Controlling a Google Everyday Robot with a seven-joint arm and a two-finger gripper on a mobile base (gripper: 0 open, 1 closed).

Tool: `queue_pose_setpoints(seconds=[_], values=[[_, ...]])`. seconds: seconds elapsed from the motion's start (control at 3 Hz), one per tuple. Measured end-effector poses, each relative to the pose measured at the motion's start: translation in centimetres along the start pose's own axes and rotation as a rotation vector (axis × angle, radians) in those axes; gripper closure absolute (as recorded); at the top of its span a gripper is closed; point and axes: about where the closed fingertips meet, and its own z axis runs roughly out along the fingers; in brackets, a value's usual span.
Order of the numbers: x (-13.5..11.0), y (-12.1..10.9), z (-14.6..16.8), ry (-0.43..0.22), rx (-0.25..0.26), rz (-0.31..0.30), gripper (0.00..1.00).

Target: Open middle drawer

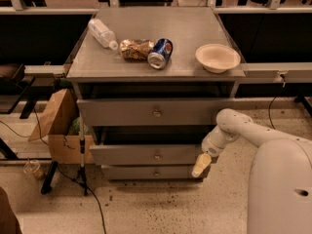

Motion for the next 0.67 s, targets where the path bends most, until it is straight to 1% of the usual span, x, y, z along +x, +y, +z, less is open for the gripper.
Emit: queue_pose_setpoints(seconds=[0.67], values=[[0.26, 0.32, -0.05, 0.017, -0.02, -0.006, 0.0]])
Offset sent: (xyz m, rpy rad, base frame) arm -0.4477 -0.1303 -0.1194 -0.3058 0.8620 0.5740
